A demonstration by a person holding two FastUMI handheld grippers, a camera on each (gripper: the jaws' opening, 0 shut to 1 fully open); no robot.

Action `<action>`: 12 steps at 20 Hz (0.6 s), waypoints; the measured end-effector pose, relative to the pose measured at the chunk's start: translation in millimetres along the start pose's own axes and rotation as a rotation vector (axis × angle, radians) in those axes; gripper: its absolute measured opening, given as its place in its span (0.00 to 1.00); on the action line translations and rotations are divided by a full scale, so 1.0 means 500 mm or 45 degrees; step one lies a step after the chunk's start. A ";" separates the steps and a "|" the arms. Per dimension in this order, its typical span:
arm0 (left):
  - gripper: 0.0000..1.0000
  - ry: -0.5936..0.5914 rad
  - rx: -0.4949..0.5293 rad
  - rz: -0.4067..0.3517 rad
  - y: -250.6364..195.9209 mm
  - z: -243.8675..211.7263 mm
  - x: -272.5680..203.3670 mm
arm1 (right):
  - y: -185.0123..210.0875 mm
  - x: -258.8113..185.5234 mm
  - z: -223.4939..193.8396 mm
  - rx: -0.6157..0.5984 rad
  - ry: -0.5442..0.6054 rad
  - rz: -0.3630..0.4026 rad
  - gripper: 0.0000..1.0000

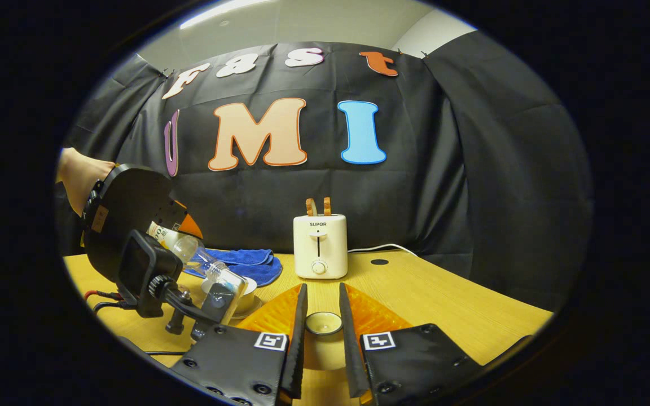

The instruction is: Open the teacup lid with one hand, grasp the water bottle and pour water into the teacup with the other hand; after pouring, place the water bottle on the coaster and then close the teacup lid.

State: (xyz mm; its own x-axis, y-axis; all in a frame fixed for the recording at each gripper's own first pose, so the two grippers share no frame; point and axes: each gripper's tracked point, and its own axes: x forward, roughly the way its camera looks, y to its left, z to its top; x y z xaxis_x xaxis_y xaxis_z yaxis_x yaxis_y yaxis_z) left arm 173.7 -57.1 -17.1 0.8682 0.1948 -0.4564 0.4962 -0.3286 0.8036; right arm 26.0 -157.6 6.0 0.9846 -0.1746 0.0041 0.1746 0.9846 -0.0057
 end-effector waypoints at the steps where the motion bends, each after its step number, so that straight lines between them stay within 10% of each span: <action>1: 0.66 0.000 0.006 0.001 0.001 0.001 0.000 | 0.000 -0.001 -0.001 0.000 0.000 0.000 0.34; 12: 0.66 -0.023 -0.030 -0.008 0.004 0.007 0.004 | 0.001 0.000 -0.001 0.008 0.000 0.003 0.34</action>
State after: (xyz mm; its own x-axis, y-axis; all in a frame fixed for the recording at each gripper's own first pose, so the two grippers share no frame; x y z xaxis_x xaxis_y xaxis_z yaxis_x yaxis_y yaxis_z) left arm 176.1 -60.6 -17.9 0.8651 0.1801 -0.4682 0.5016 -0.3058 0.8093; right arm 26.2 -157.0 5.6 0.9851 -0.1719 0.0042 0.1719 0.9851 0.0004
